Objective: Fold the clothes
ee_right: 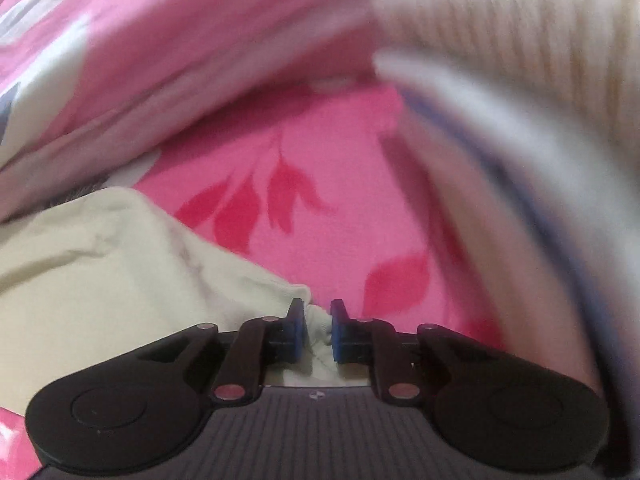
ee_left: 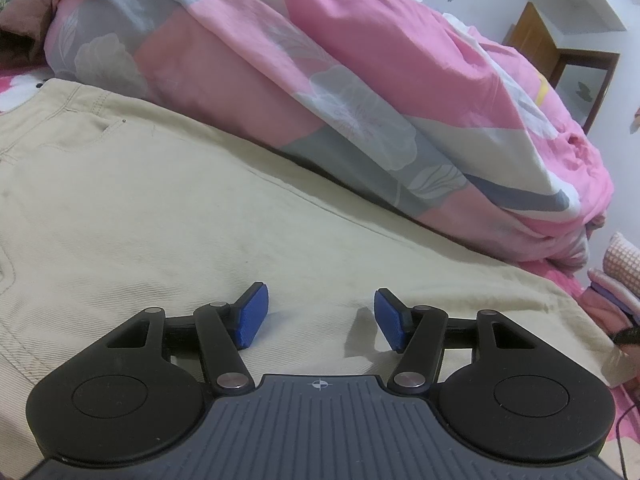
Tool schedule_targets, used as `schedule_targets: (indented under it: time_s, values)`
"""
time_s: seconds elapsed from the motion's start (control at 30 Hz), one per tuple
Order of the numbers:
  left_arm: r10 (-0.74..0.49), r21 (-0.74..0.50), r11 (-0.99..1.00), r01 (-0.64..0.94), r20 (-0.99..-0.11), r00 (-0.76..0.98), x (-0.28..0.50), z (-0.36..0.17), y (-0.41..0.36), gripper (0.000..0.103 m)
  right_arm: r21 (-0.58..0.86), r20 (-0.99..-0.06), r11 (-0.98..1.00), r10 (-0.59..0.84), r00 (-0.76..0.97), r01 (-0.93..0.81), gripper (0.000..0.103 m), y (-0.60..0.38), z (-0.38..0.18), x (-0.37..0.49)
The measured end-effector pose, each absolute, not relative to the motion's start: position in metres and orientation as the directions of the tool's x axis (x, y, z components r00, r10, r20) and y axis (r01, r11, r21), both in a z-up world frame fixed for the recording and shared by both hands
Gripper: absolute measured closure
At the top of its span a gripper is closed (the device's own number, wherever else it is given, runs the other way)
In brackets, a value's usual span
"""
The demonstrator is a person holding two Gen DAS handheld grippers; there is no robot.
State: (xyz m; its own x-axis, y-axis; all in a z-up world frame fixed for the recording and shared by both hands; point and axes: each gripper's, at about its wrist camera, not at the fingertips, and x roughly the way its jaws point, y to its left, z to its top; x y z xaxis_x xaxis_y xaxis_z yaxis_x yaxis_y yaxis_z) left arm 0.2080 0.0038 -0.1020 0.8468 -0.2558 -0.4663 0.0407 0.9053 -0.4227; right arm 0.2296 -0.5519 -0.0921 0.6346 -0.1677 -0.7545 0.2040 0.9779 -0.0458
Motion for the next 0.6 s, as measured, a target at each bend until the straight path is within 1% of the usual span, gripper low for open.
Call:
schedule_targets:
  time_s: [0.17,0.23,0.33,0.5,0.6]
  values:
    - [-0.256,-0.423,0.905,0.041,-0.466,0.847,0.208,-0.102,0.004,0.044,-0.253,-0.607,0.943,-0.327,0.724,0.215,0.091,-0.535,-0.062,0.239]
    - [-0.256,-0.423,0.905,0.041,-0.466,0.847,0.208,-0.102,0.004,0.044,-0.322,-0.581,0.925,-0.363,0.729,0.204,0.091,-0.529,-0.063,0.249]
    - [-0.256,-0.422,0.906,0.041,-0.466,0.847,0.208,-0.101,0.004,0.044,-0.379,-0.579,0.906,-0.391,0.716,0.188,0.091,-0.526,-0.078,0.265]
    - [-0.256,-0.422,0.905,0.042,-0.466,0.847,0.208,-0.101,0.004,0.044,-0.389,-0.658,0.904,-0.408,0.633,0.179,0.092,-0.543,-0.123,0.285]
    - [-0.257,-0.423,0.905,0.042,-0.465,0.847,0.208,-0.101,0.004,0.044,-0.387,-0.636,0.888,-0.451,0.626,0.247,0.077,-0.554,-0.123,0.283]
